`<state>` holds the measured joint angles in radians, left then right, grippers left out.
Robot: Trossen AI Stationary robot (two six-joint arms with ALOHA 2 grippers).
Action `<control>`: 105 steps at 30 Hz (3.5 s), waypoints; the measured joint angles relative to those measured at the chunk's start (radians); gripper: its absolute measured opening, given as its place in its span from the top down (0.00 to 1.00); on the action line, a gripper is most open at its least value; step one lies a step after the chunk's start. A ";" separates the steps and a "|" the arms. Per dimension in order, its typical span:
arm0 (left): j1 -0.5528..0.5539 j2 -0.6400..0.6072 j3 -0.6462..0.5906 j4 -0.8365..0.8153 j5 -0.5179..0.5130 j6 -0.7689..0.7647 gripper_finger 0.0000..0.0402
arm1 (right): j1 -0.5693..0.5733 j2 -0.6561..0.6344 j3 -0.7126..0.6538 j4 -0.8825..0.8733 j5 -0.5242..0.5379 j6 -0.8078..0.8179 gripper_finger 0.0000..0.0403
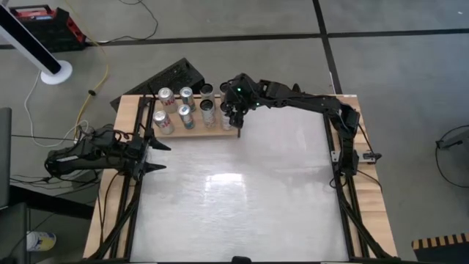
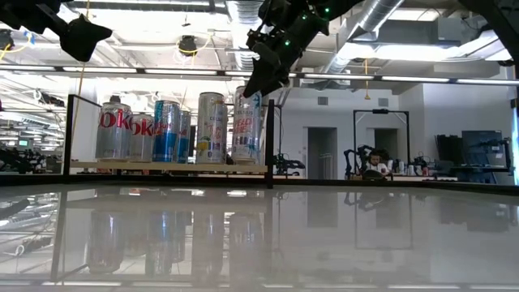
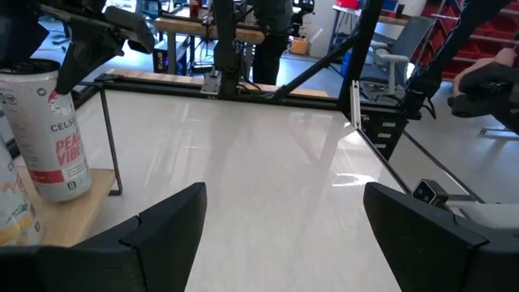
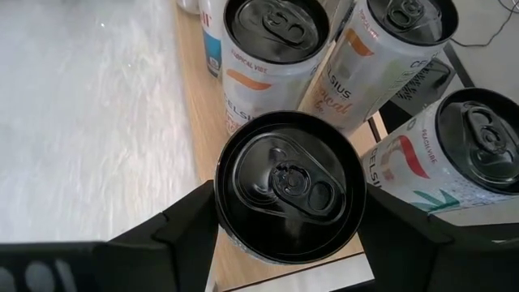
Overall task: Place canned beverage on shelf
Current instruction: Put the white and pink soda can aligned with the other white and pink soda can on the shelf, then return to Home Position
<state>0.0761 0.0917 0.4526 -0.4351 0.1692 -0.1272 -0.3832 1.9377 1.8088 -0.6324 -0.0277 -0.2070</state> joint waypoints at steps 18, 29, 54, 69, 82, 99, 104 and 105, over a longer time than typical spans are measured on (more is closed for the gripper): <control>0.000 0.000 0.000 0.000 0.000 0.000 0.21 | 0.000 0.000 0.000 0.004 0.001 0.008 0.32; 0.000 0.000 0.000 0.000 0.000 0.000 0.21 | 0.002 0.000 0.000 0.004 0.002 0.004 0.32; 0.000 0.000 0.000 0.000 0.003 0.002 0.21 | 0.014 0.043 0.002 0.021 0.026 0.001 0.32; 0.000 0.000 0.000 0.000 0.004 0.002 0.21 | 0.002 0.034 0.002 -0.032 0.030 -0.005 0.32; 0.000 0.000 0.000 0.000 0.005 0.003 0.21 | -0.001 0.041 -0.004 -0.043 0.039 -0.001 0.13; 0.000 0.000 0.000 0.000 0.007 0.003 0.21 | 0.004 0.038 0.080 -0.127 0.061 -0.002 0.07; 0.000 0.000 0.000 0.000 0.008 0.003 0.21 | 0.025 0.038 0.177 -0.233 0.062 0.003 0.07; 0.000 0.000 0.000 0.000 0.008 0.003 0.21 | 0.028 0.037 0.198 -0.258 0.062 0.013 0.07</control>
<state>0.0761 0.0917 0.4526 -0.4350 0.1768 -0.1242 -0.3550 1.9745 2.0066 -0.8902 0.0343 -0.1939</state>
